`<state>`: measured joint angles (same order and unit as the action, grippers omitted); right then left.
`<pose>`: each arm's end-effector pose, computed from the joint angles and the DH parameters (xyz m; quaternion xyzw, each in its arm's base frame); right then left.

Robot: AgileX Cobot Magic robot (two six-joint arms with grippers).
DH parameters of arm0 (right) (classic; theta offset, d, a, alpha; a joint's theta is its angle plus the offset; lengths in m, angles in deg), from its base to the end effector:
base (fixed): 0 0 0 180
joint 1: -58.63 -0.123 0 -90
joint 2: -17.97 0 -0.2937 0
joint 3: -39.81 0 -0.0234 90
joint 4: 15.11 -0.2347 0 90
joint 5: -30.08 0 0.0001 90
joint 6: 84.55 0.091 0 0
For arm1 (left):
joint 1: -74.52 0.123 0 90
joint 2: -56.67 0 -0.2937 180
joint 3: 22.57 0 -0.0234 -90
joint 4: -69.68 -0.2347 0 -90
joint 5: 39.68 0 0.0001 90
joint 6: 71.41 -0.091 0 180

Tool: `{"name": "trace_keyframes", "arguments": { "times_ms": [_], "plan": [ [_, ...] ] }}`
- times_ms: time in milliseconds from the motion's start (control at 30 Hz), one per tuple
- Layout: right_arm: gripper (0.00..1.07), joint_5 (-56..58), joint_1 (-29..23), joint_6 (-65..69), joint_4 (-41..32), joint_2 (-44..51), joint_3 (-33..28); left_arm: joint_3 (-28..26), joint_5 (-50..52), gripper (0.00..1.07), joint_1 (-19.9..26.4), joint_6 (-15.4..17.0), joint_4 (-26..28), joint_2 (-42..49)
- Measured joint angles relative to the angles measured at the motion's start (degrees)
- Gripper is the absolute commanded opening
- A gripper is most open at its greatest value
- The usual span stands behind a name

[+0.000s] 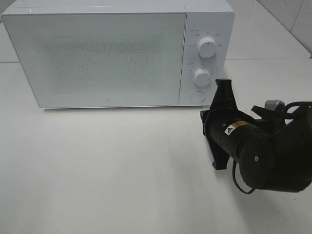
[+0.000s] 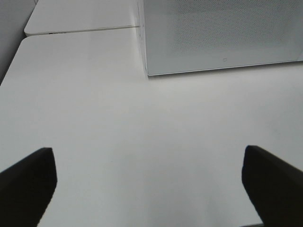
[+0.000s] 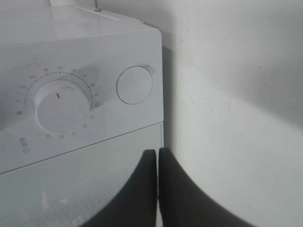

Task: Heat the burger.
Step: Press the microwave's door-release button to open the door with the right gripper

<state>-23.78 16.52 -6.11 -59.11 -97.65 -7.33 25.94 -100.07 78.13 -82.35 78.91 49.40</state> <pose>0.2458 0.1535 0.1349 0.5731 0.6059 0.4098 0.3695 -0.0285 -0.0145 0.2721 0.0573 0.8441 -0.0130 0.5329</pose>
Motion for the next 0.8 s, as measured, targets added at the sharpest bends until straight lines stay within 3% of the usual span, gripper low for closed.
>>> {"name": "trace_keyframes", "arguments": {
  "times_ms": [300,800],
  "plan": [
    [0.00,2.1,5.6,0.9,4.7,-3.6,6.1,0.0,0.0,1.00,0.0,0.0,0.0,0.0],
    [0.00,4.5,9.9,0.9,8.0,-8.5,12.3,0.0,0.0,1.00,0.0,0.0,0.0,0.0]
  ]
}}
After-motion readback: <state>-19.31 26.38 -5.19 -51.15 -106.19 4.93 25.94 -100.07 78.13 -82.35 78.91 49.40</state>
